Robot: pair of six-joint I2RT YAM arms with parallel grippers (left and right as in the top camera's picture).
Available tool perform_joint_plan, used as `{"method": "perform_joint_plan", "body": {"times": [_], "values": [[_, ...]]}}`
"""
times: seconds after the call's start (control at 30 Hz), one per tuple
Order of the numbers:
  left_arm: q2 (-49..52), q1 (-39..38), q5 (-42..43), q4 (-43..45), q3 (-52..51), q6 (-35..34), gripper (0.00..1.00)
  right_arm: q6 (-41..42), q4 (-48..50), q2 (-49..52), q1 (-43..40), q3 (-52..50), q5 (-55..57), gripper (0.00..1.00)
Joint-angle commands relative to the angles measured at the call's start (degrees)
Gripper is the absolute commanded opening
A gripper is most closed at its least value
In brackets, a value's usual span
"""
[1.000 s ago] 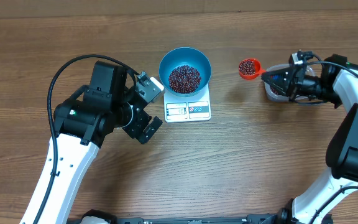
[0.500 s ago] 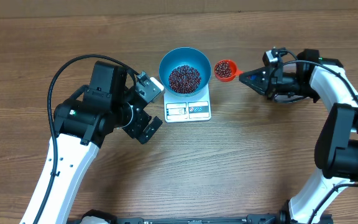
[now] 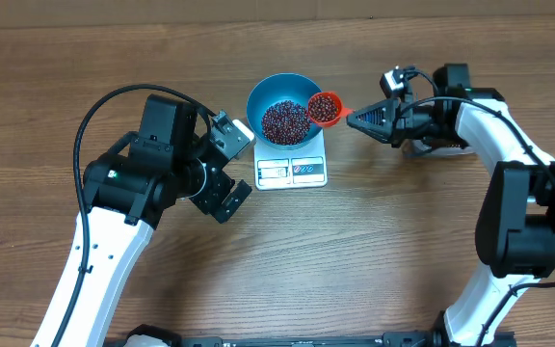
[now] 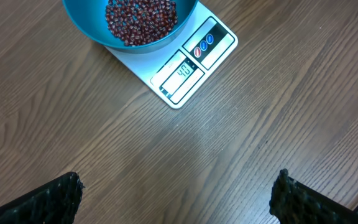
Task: Scoop item into bowl and weigh 150g on scale
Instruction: 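Carry the filled red scoop with the right gripper to the blue bowl, then tilt the red scoop to pour beans into the blue bowl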
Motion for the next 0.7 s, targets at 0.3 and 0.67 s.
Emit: {"method": "perform_joint_plan", "body": {"times": [0.3, 0.67], "values": [[0.31, 0.24, 0.44, 0.0, -0.11, 0.68, 1.0, 13.88, 19.43, 0.35, 6.03, -0.07, 21.16, 0.04], [0.31, 0.24, 0.44, 0.0, -0.11, 0.68, 1.0, 9.05, 25.38, -1.81, 8.22, -0.07, 24.83, 0.04]]}}
